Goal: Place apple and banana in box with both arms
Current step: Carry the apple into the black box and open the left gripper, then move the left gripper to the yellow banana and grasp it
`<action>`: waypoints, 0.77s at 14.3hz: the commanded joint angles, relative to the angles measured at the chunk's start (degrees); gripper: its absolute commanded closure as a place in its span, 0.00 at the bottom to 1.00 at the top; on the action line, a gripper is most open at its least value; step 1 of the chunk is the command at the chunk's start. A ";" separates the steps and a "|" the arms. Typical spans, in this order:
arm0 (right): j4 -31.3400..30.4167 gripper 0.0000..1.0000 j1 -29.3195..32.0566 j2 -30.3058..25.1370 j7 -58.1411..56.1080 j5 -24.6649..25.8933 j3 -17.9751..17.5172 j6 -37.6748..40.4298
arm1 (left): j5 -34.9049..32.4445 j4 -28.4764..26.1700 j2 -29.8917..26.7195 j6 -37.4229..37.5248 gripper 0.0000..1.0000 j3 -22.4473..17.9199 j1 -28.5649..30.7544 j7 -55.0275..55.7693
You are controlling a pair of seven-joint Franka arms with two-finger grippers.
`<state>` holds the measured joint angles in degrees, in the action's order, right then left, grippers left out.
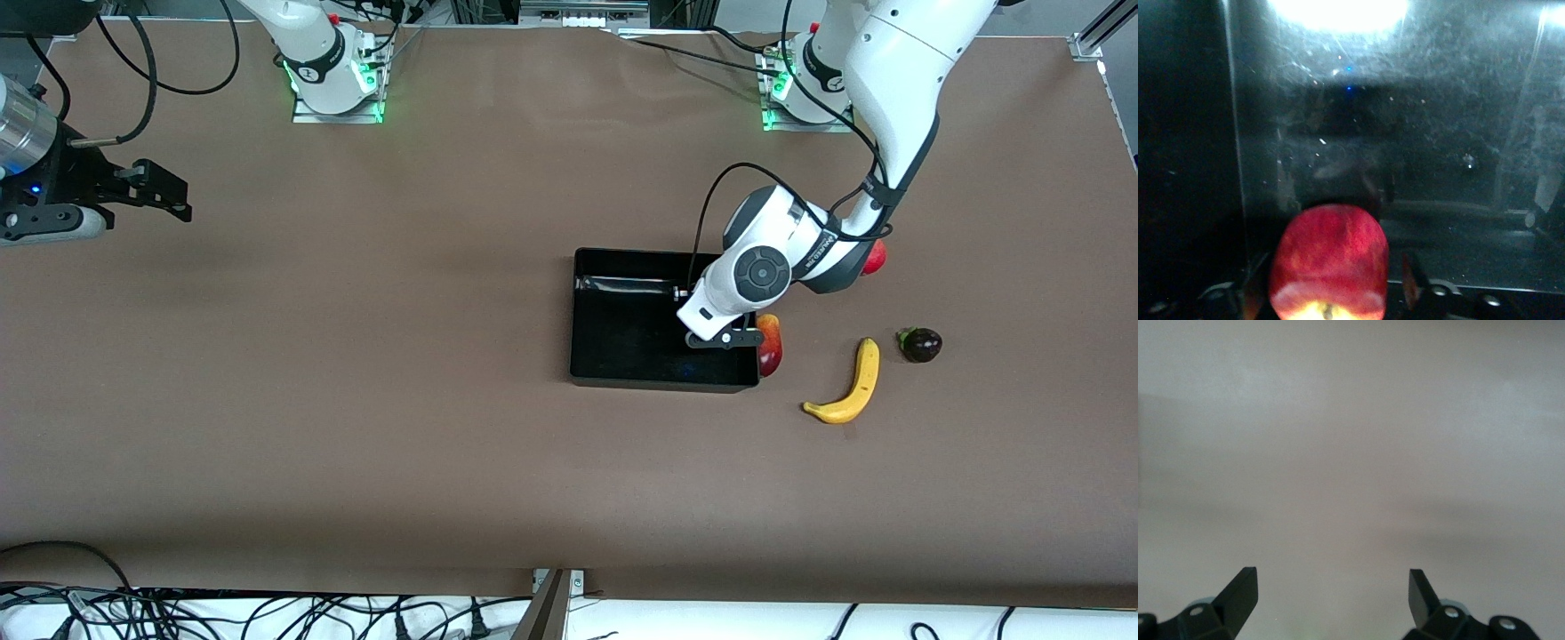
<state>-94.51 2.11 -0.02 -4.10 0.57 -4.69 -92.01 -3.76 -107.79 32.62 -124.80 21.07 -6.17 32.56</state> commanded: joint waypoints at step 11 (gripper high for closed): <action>0.90 0.00 1.14 0.99 -0.21 -0.13 -0.85 -5.45 | -13.37 17.44 0.24 16.65 0.00 -2.43 13.72 -41.11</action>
<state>-94.42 2.18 0.76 -4.10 0.56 -4.69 -97.05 -14.00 -91.49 29.37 -104.14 18.32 5.71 1.87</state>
